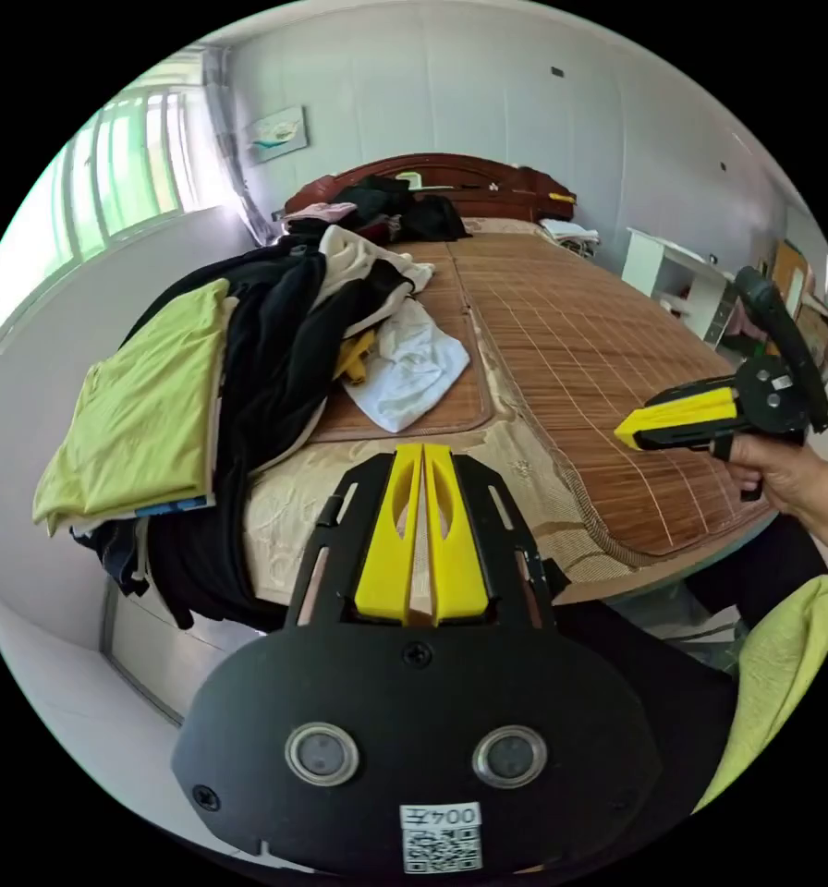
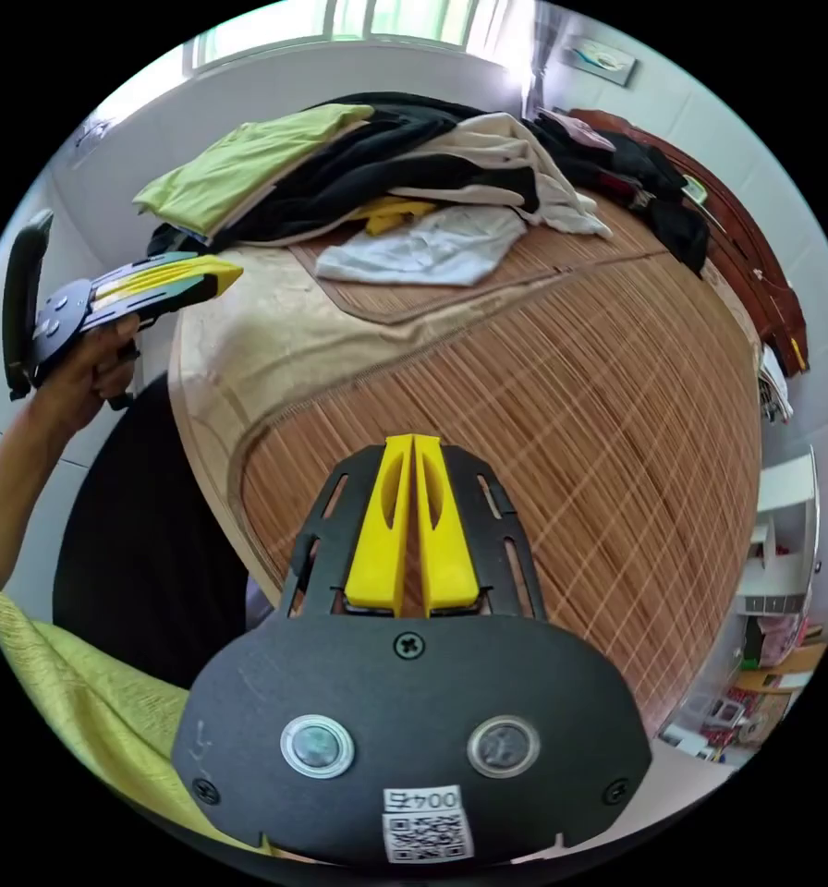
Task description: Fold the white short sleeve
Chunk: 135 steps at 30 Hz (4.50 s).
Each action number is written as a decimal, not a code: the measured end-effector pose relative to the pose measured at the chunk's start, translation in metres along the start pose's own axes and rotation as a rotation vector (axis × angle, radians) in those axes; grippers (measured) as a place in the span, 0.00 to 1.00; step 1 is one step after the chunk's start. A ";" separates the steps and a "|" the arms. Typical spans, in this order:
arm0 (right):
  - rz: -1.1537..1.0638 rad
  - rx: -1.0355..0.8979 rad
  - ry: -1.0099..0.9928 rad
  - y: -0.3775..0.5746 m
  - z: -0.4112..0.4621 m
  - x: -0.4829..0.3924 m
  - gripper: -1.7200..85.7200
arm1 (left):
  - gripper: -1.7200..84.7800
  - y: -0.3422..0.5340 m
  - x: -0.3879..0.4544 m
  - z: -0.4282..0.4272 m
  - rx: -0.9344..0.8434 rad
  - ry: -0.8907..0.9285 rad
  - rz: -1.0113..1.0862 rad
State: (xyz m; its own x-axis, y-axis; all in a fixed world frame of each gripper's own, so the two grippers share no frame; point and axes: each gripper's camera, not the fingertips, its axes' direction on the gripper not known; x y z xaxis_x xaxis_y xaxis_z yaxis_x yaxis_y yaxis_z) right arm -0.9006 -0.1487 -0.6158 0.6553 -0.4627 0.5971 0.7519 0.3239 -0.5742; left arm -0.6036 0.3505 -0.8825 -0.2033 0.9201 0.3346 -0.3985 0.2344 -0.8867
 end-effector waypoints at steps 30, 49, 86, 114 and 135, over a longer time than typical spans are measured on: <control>0.311 0.293 -0.317 0.285 0.096 0.013 0.01 | 0.22 -0.193 -0.067 0.146 -0.432 -0.046 -0.009; 0.503 0.495 -0.353 0.335 0.146 -0.009 0.02 | 0.05 -0.213 0.222 -0.077 0.164 0.812 0.613; 0.478 -0.099 0.109 0.185 0.149 0.005 0.13 | 0.03 -0.058 0.171 -0.039 -0.386 0.112 0.320; 0.350 0.065 0.009 0.052 0.108 0.123 0.07 | 0.03 -0.057 0.206 -0.093 -0.217 -0.014 0.520; 0.507 0.078 -0.191 0.249 0.054 0.156 0.23 | 0.03 -0.087 0.194 -0.057 -0.335 0.112 0.442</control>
State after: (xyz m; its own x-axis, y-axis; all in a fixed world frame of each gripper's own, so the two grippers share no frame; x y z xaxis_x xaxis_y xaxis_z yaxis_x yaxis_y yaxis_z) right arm -0.6071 -0.0962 -0.6352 0.9330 -0.0771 0.3515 0.3369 0.5306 -0.7778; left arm -0.5578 0.5263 -0.7585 -0.1831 0.9768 -0.1113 0.0122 -0.1110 -0.9938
